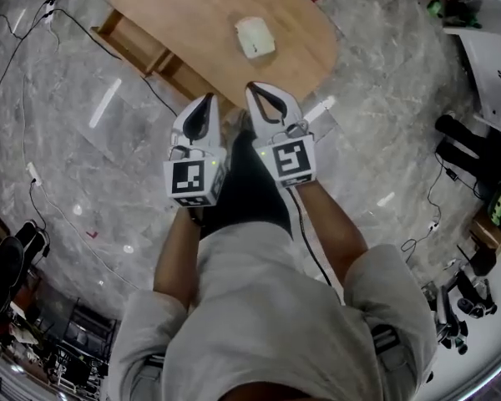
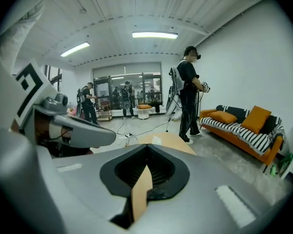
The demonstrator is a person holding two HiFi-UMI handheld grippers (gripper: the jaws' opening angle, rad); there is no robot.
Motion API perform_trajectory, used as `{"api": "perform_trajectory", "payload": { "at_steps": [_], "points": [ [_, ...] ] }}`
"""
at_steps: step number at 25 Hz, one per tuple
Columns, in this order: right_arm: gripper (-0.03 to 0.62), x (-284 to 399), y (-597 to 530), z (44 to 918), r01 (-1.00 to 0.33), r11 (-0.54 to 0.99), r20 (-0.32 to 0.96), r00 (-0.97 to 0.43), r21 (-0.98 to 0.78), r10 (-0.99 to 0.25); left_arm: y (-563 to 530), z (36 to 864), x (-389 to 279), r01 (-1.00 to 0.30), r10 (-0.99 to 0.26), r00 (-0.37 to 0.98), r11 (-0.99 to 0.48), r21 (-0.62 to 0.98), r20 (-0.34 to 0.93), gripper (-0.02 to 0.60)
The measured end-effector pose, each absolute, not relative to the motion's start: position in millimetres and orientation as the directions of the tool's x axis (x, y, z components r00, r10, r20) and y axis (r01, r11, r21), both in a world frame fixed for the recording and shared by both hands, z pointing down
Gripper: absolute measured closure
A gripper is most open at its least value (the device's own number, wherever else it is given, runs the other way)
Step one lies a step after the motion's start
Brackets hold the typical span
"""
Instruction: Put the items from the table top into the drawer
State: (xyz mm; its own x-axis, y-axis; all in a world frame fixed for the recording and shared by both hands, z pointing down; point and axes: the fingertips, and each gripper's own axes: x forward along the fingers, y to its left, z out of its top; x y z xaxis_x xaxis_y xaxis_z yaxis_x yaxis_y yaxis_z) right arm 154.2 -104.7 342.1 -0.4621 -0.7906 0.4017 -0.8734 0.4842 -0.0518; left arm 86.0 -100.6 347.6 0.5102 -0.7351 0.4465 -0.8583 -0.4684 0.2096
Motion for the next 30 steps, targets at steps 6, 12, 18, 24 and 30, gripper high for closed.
{"api": "perform_trajectory", "payload": {
  "at_steps": [6, 12, 18, 24, 30],
  "points": [
    [0.586, 150, -119, 380, -0.910, 0.401, 0.470, -0.400, -0.102, -0.787, -121, 385, 75, -0.846, -0.709, 0.531, -0.479, 0.235, 0.464, 0.561],
    [0.586, 150, -123, 448, -0.924, 0.374, 0.492, -0.363, -0.081, -0.791, -128, 453, 75, -0.821, -0.650, 0.565, -0.503, 0.270, 0.509, 0.561],
    [0.586, 168, -130, 512, -0.939, 0.334, 0.573, -0.320, -0.085, -0.754, -123, 511, 84, -0.827, -0.622, 0.556, -0.479, 0.294, 0.550, 0.561],
    [0.586, 182, -149, 536, -0.943, 0.329, 0.586, -0.297, -0.055, -0.754, -120, 546, 92, -0.840, -0.610, 0.539, -0.431, 0.328, 0.581, 0.561],
    [0.480, 211, -169, 579, -0.965, 0.256, 0.668, -0.226, -0.055, -0.709, -131, 568, 100, -0.851, -0.590, 0.523, -0.400, 0.341, 0.615, 0.561]
  ]
}}
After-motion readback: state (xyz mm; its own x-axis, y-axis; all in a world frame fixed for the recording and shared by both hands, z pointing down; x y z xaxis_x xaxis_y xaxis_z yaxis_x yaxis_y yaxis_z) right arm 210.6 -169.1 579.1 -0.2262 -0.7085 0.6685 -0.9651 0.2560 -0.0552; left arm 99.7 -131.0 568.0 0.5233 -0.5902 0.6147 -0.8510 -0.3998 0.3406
